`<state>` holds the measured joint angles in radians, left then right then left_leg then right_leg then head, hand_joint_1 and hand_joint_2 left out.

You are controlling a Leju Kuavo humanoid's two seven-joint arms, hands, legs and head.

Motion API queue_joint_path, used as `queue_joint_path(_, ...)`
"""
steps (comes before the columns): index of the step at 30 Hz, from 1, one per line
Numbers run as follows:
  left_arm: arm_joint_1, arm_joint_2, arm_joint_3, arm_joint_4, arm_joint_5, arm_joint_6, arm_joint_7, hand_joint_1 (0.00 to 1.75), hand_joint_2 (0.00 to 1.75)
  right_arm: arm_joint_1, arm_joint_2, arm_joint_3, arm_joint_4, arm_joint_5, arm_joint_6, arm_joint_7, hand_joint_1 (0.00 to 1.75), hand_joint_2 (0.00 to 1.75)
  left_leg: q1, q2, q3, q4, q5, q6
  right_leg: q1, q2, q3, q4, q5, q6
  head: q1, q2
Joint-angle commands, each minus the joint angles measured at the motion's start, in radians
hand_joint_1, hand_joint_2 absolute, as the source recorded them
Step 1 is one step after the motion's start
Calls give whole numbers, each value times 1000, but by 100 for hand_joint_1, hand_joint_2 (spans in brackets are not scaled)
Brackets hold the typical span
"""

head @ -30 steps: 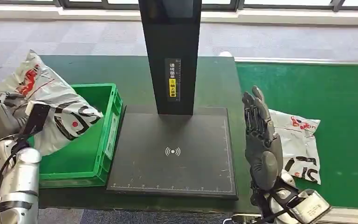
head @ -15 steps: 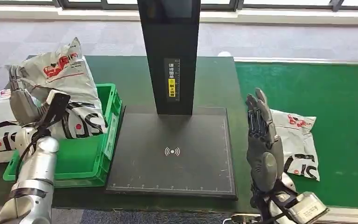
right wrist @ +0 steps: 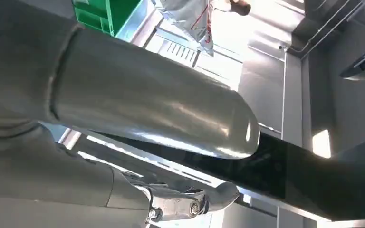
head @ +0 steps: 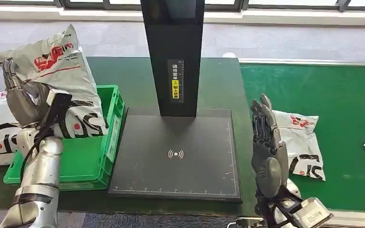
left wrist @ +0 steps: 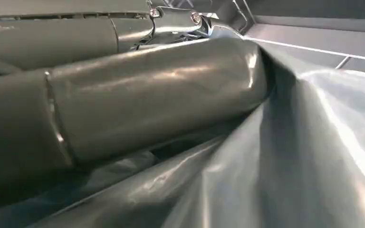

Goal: Moved the parcel from conveyor to table for the left to box.

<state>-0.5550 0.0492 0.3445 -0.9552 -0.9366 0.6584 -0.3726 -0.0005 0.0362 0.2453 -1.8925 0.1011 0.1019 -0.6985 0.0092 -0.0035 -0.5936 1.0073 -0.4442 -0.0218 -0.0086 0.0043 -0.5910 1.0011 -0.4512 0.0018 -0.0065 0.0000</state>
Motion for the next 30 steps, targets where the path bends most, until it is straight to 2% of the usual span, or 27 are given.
queue_joint_path(1, -61, 29, -3, 115, -165, 40, 181, 0, 0, -36, -5, -3, 34, -1, 3, 0, 0, 0, 0, 0, 1, -1, 0, 1, 0, -1, 2, -1, 0, 0, 0, 0)
queue_joint_path(4, -98, 70, 25, 172, -240, 40, 245, 0, 0, -43, -5, -2, 45, -3, 13, 0, 0, 0, 0, 1, 2, -1, 0, 1, 0, 0, 2, -1, 0, 0, 0, 0)
queue_joint_path(11, -99, 77, 31, 179, -254, 40, 250, 0, 0, -44, -4, -1, 46, -3, 13, 0, 0, 0, 1, 0, 3, -2, 1, 1, 1, -1, 3, -2, 1, 0, 0, 0)
queue_joint_path(16, -147, 133, 63, 296, -388, 40, 371, 0, 0, -70, 2, 0, 79, -6, 33, 0, 0, 0, 0, 2, 3, -2, 1, 1, 1, 1, 3, -1, 1, 0, 0, 0)
queue_joint_path(23, -128, 147, 127, 284, -404, 40, 364, 0, 0, -76, 5, 6, 93, 1, 33, 0, 0, 0, 0, 1, 3, -2, 1, 0, 1, 0, 3, -2, 0, 0, 0, 0)
queue_joint_path(30, -67, 118, 149, 228, -337, 40, 280, 0, 0, -73, -1, 5, 88, 1, 28, 0, 0, 0, 0, 1, 2, -2, 1, 0, 0, 0, 3, -1, 0, 0, 0, 0)
